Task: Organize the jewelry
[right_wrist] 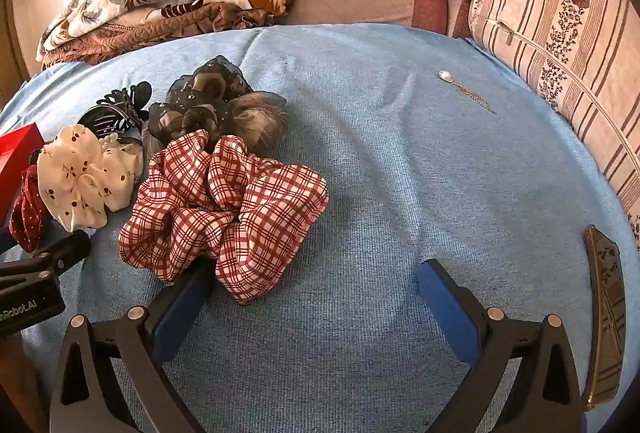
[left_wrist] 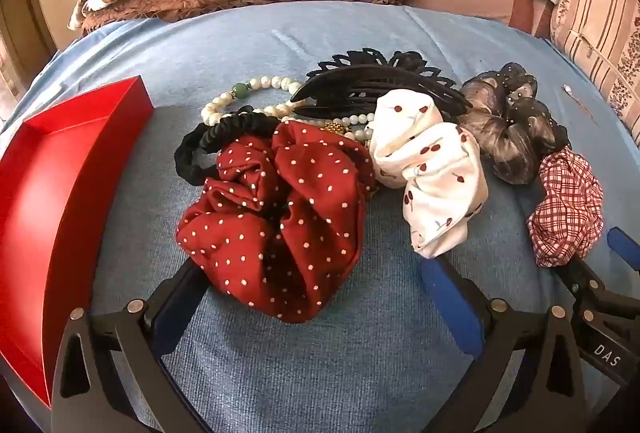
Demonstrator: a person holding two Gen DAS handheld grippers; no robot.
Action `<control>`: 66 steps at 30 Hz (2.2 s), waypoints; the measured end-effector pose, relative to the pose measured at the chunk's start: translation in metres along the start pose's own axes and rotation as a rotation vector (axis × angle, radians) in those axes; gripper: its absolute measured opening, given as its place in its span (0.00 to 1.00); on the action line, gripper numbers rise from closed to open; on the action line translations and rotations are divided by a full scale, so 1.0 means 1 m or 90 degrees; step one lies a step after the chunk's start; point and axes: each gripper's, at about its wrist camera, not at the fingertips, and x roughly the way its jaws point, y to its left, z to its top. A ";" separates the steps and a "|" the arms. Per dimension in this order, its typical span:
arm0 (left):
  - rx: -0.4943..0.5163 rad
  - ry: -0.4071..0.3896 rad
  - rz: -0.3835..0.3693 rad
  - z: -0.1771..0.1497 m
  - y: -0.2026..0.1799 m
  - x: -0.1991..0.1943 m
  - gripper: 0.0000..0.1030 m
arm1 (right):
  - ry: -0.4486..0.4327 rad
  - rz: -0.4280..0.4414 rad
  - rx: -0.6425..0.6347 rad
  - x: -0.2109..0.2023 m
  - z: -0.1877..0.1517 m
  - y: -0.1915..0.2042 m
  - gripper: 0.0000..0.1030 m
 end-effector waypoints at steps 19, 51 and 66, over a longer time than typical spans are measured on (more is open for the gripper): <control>0.011 -0.002 0.007 -0.002 -0.005 -0.002 1.00 | 0.000 0.001 0.000 0.000 0.000 0.000 1.00; 0.030 0.018 -0.010 -0.003 -0.001 -0.003 1.00 | 0.012 0.013 0.012 -0.003 0.003 -0.001 1.00; -0.001 -0.064 0.005 -0.063 0.041 -0.108 1.00 | -0.020 -0.035 0.014 -0.056 -0.046 0.003 1.00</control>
